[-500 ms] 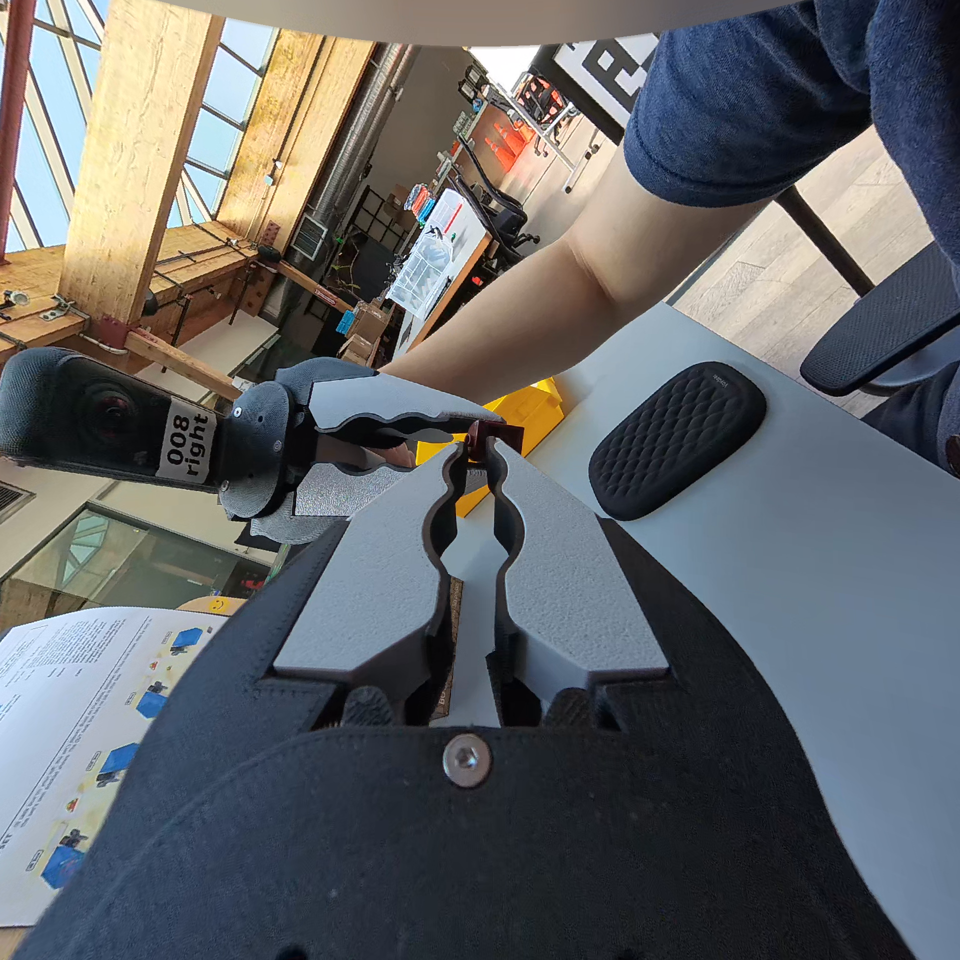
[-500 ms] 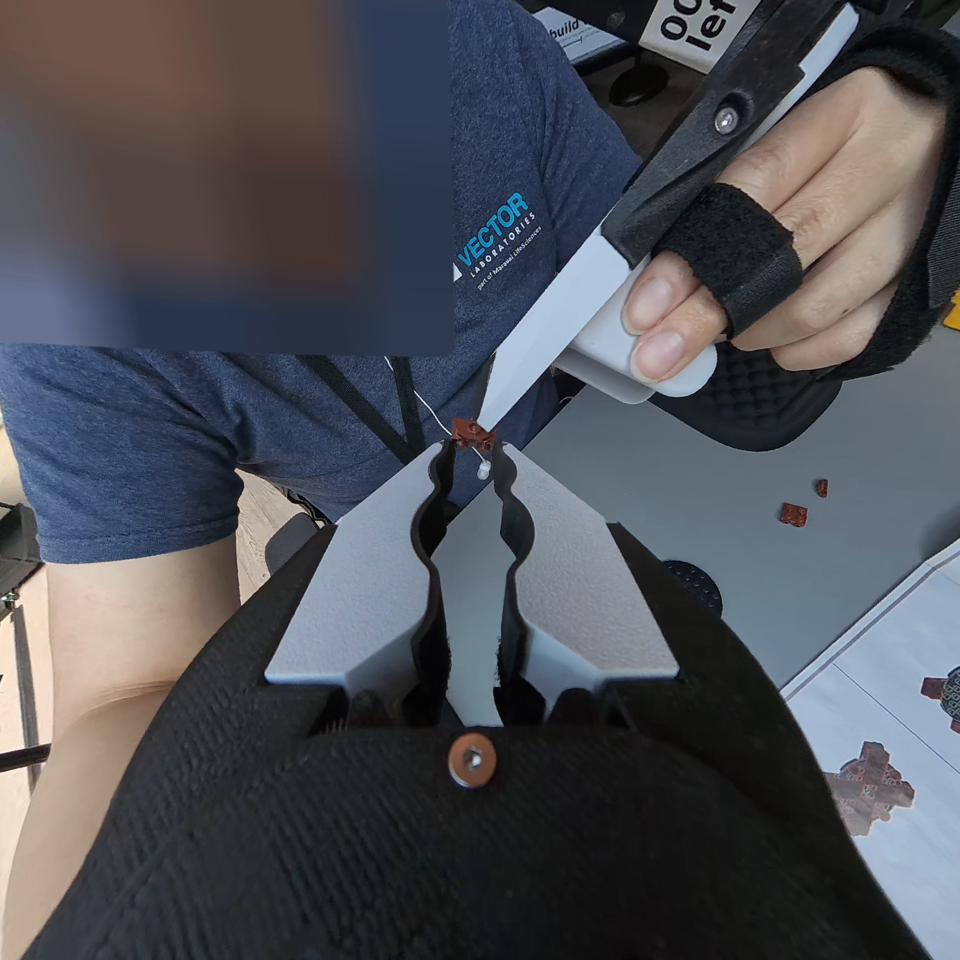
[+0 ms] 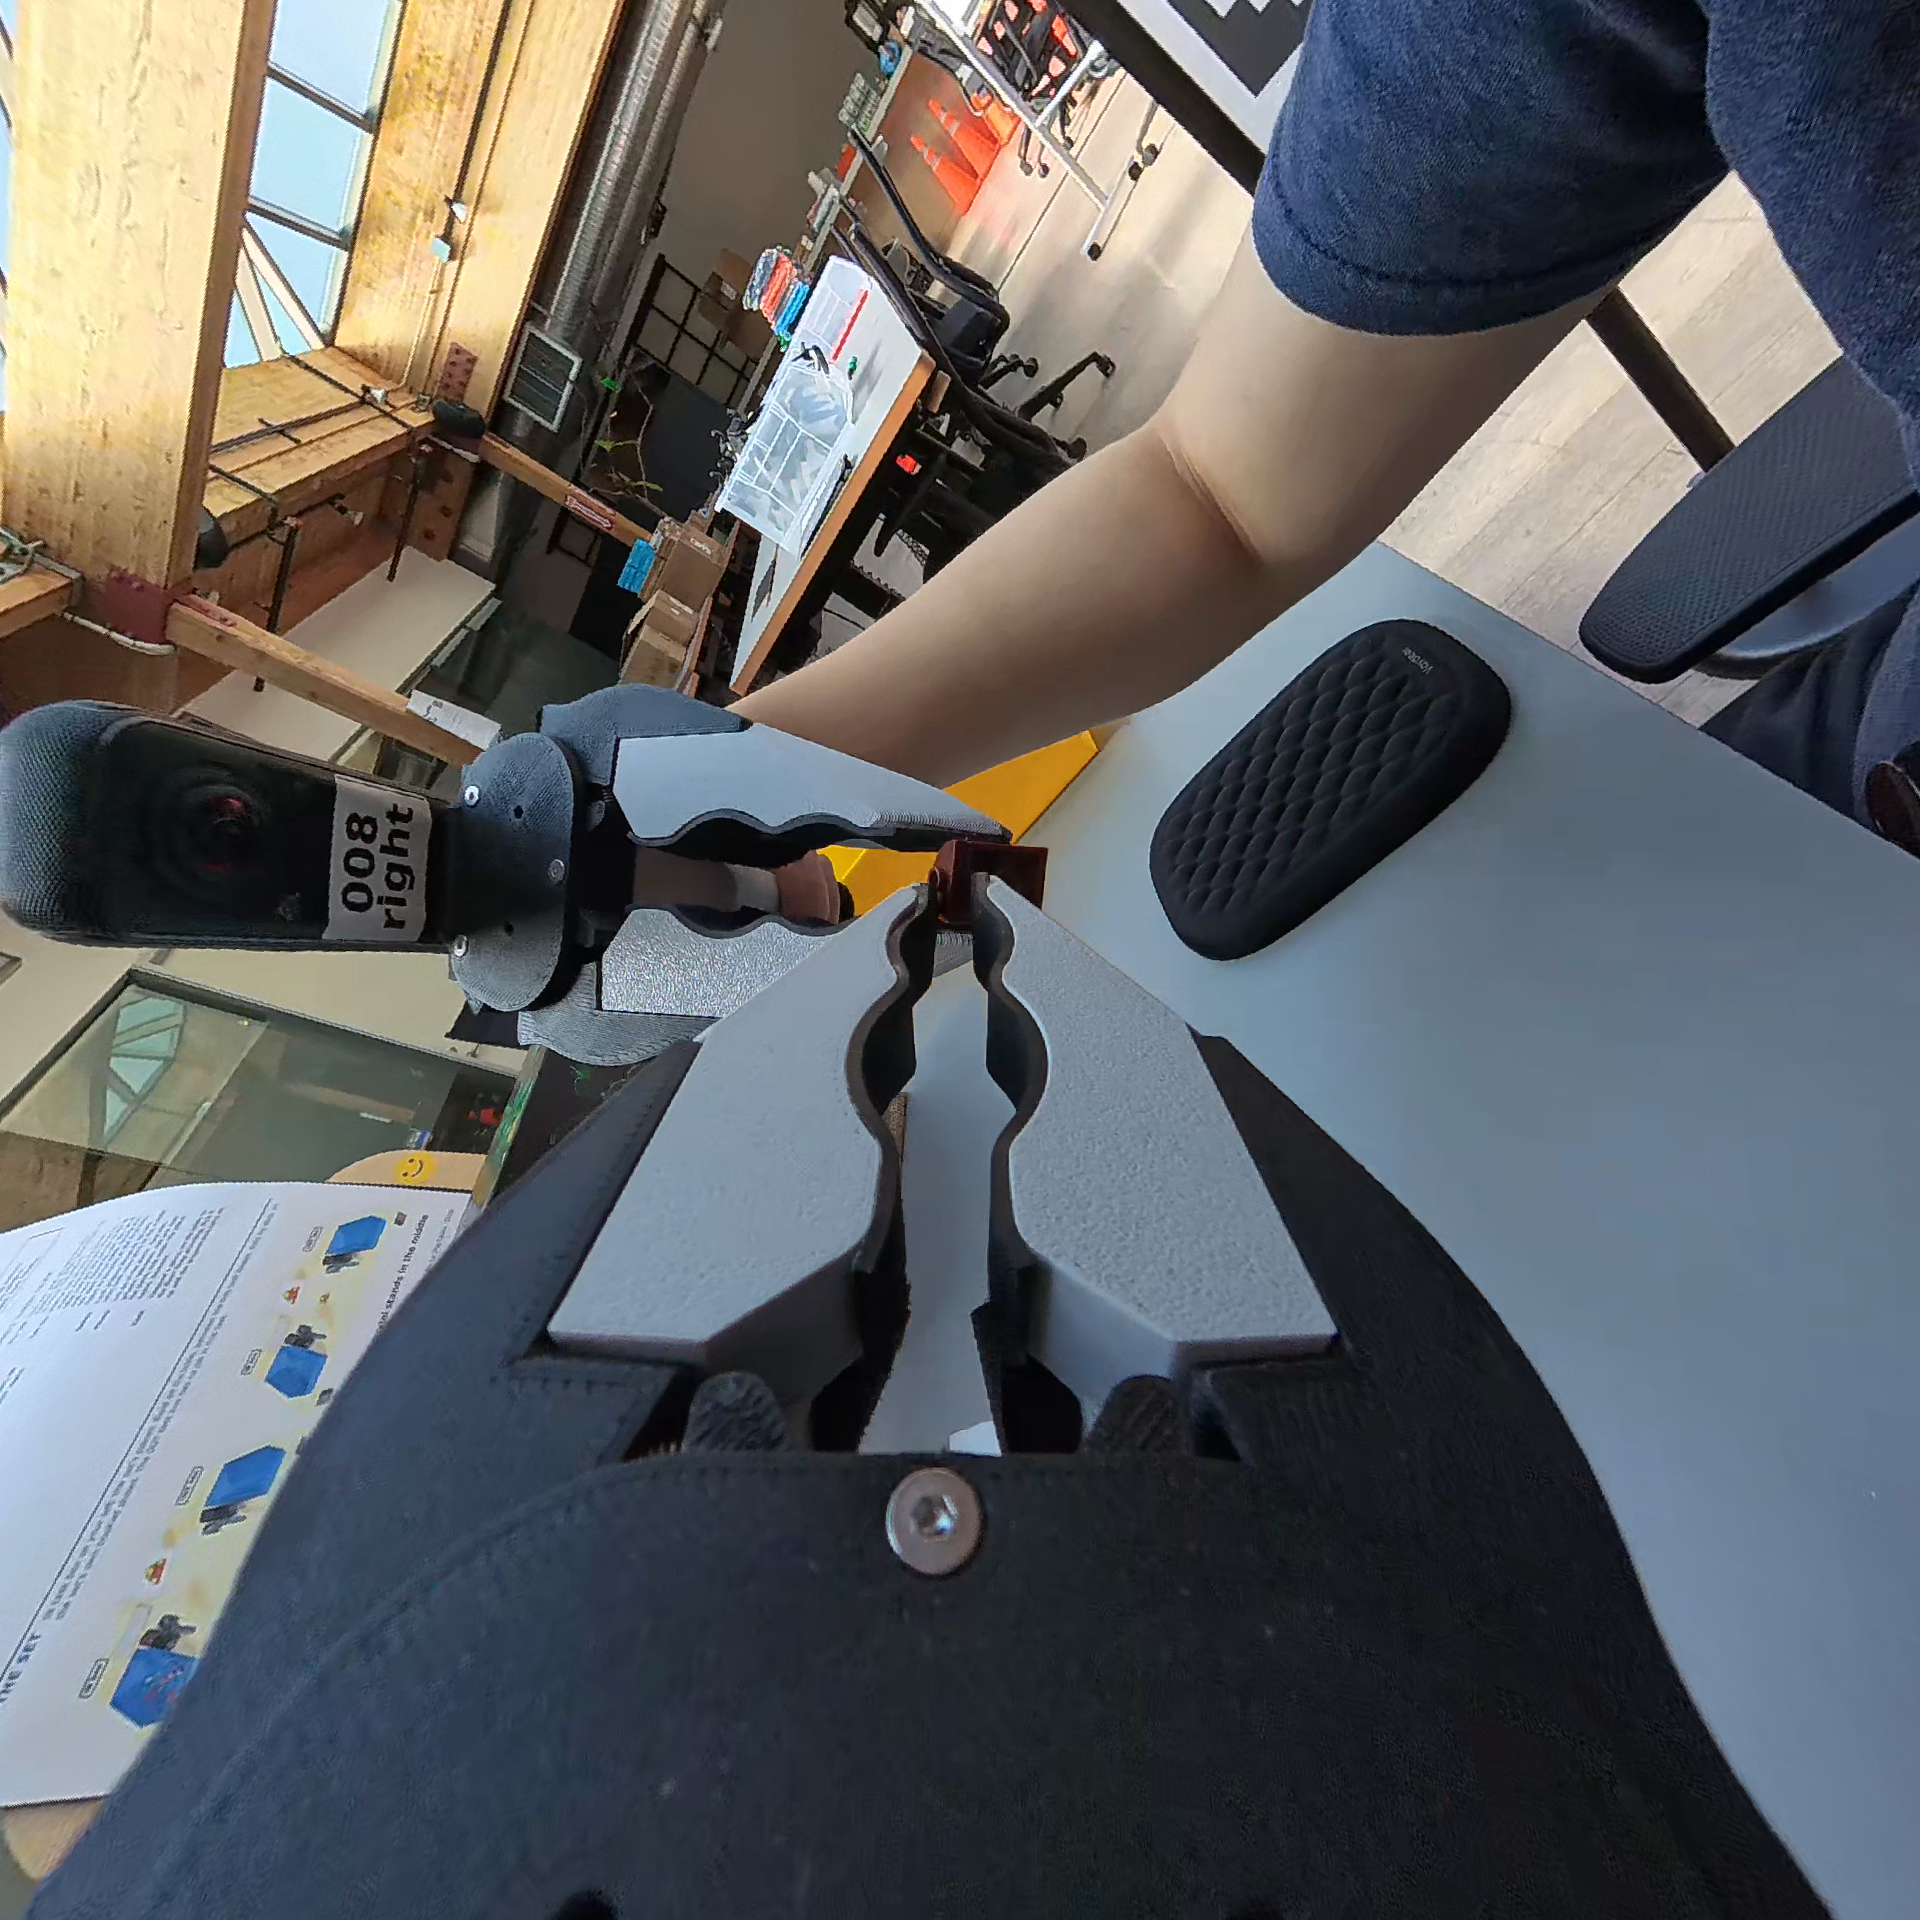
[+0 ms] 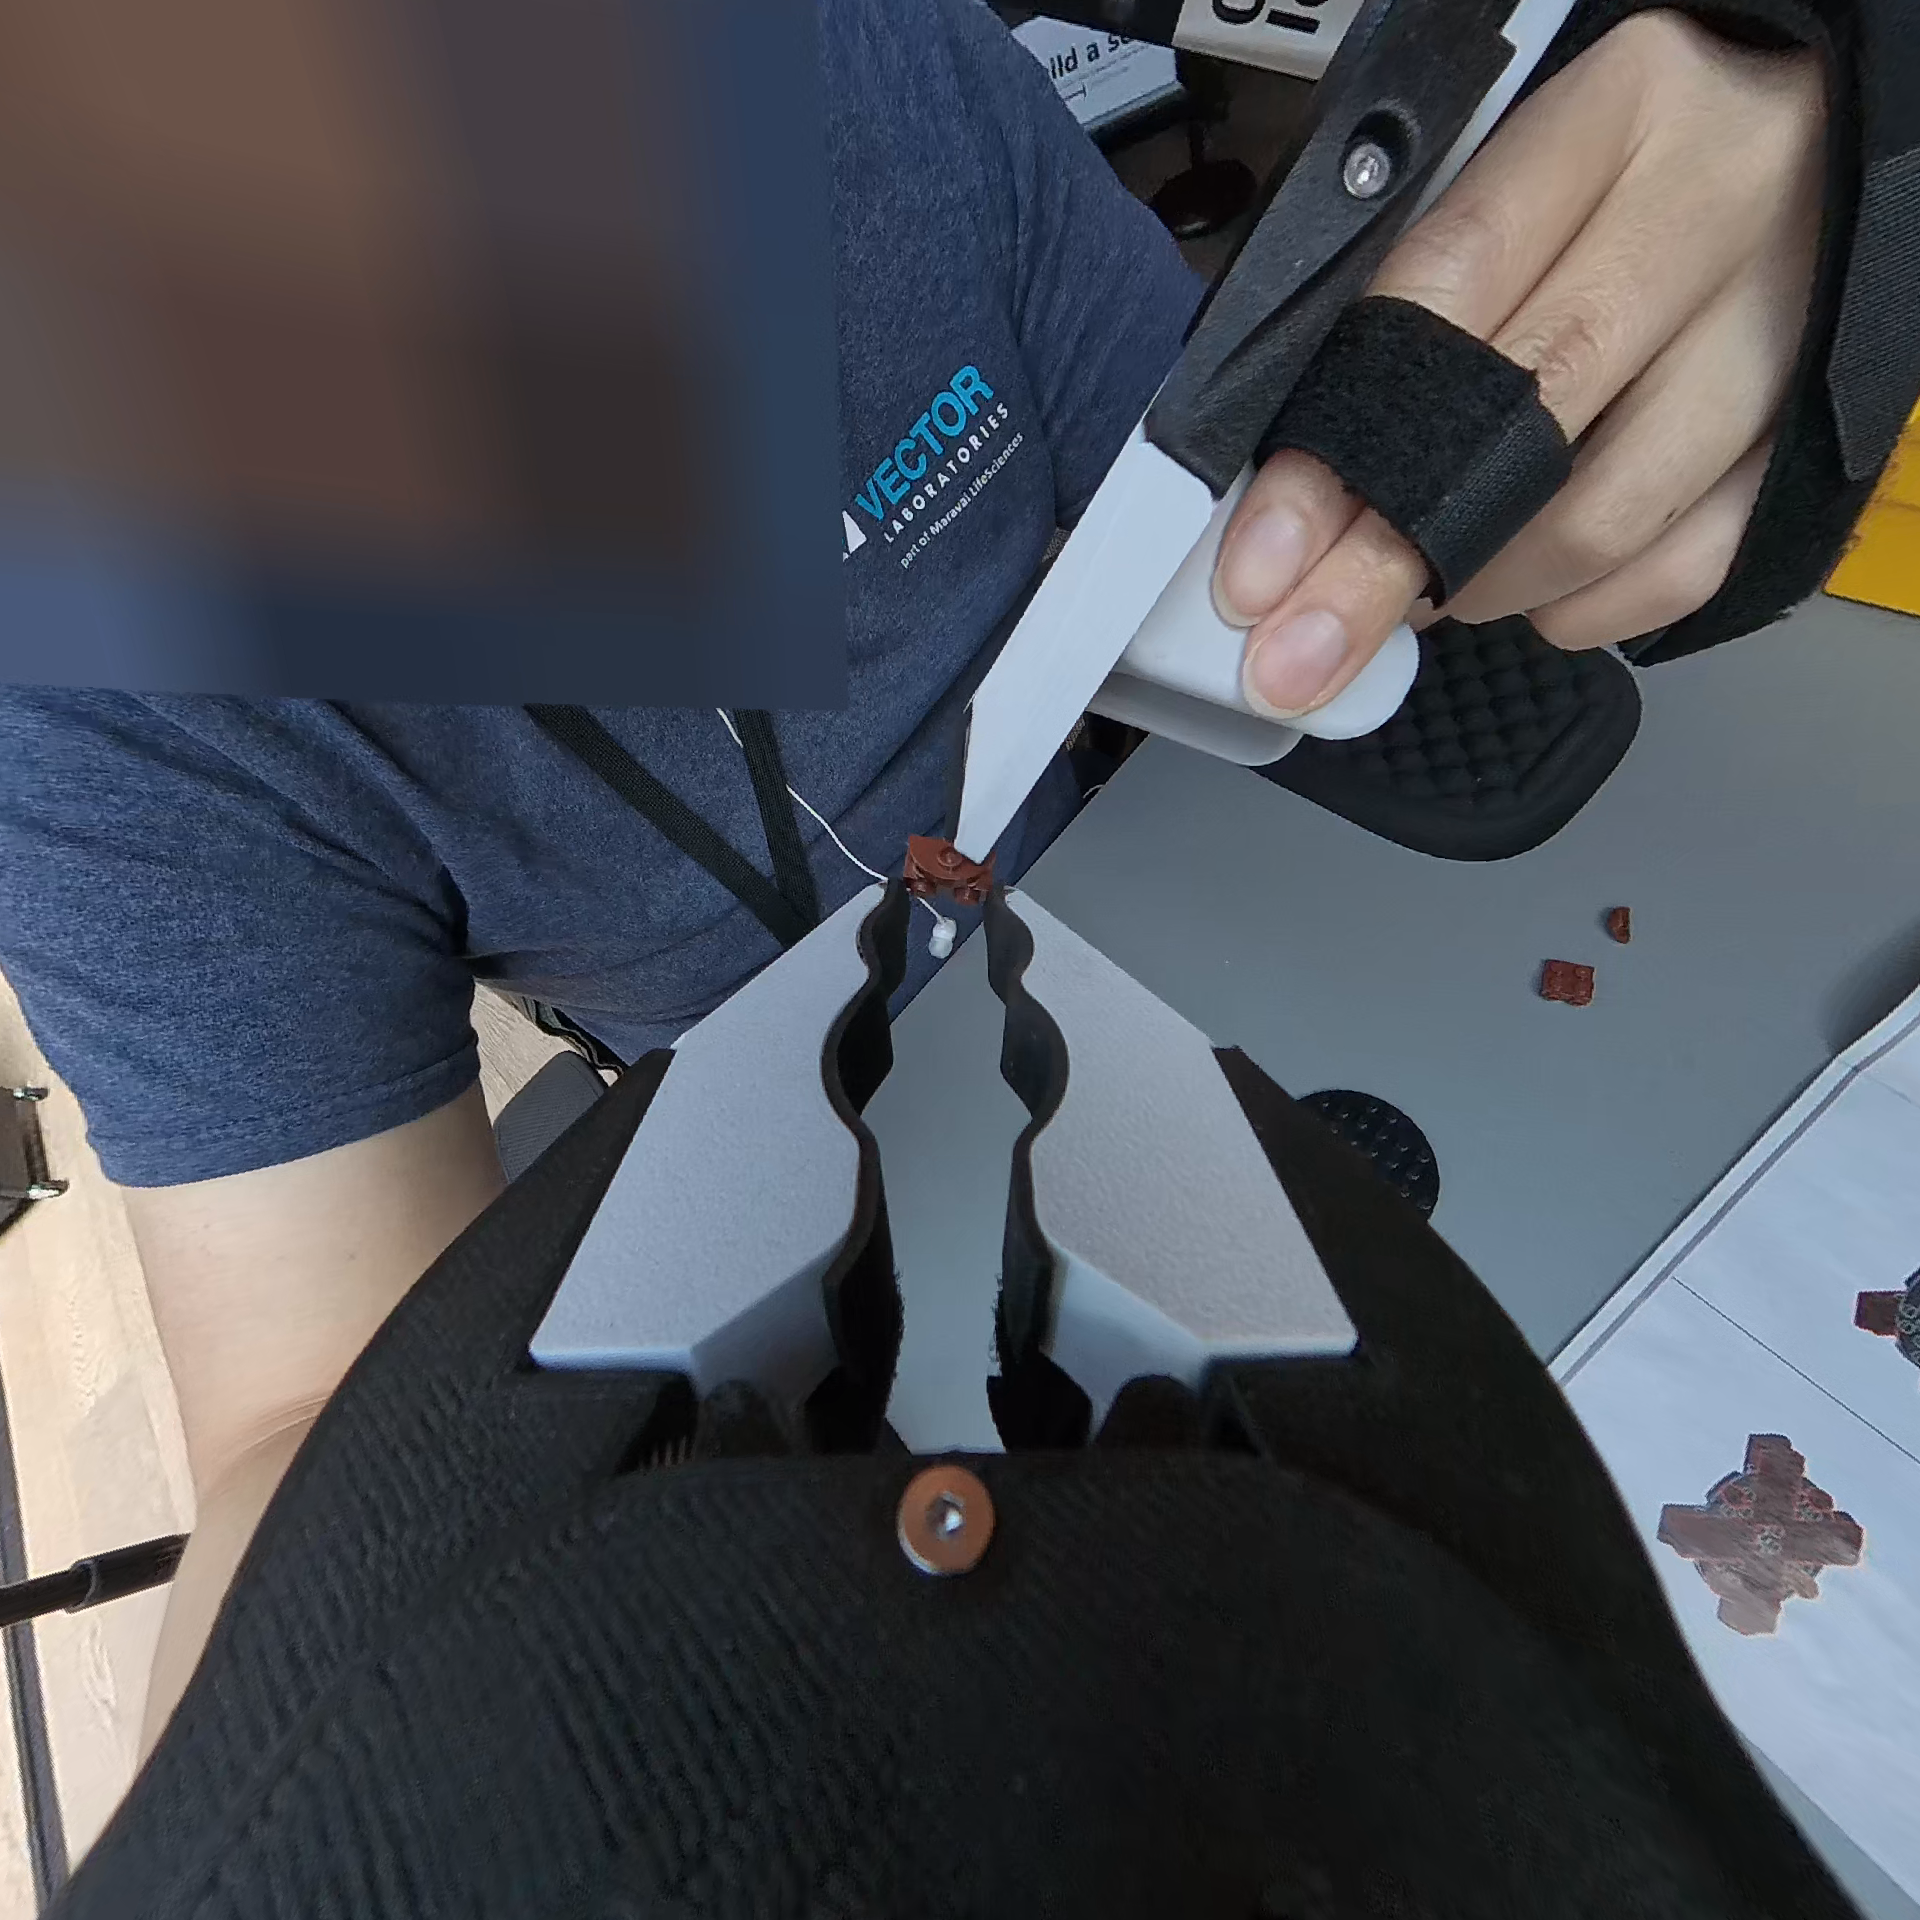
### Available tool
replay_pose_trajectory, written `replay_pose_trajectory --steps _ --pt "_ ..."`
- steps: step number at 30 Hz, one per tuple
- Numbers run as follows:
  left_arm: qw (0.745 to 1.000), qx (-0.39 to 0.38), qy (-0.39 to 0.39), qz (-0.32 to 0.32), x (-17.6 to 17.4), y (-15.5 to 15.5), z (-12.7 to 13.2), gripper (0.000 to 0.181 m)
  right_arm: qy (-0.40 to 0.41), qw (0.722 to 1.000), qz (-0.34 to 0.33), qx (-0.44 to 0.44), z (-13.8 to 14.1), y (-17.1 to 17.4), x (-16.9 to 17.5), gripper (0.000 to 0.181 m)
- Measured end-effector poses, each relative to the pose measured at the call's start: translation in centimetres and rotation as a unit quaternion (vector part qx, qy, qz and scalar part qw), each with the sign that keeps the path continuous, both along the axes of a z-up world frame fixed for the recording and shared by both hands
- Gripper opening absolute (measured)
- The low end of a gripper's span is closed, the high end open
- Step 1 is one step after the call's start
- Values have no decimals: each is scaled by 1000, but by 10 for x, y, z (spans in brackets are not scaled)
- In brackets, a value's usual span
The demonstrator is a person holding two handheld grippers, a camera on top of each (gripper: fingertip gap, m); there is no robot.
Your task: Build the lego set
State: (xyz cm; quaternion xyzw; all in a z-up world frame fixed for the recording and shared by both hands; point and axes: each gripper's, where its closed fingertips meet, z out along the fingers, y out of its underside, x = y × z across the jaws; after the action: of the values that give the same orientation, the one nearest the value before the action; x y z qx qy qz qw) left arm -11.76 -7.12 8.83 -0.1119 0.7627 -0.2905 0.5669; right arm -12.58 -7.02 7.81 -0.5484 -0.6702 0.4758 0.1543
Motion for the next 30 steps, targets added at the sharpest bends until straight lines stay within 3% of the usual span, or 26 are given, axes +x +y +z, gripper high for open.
replay_pose_trajectory --steps 13,21,30 --pt "996 -60 60 -26 5 6 -19 11 48 999 -24 -4 -16 8 6 14" --pt "997 -52 56 -10 16 12 -26 20 71 996 -44 -19 -18 15 14 14" --pt "999 -44 29 6 27 17 -25 16 83 994 -68 -26 -16 21 23 14"
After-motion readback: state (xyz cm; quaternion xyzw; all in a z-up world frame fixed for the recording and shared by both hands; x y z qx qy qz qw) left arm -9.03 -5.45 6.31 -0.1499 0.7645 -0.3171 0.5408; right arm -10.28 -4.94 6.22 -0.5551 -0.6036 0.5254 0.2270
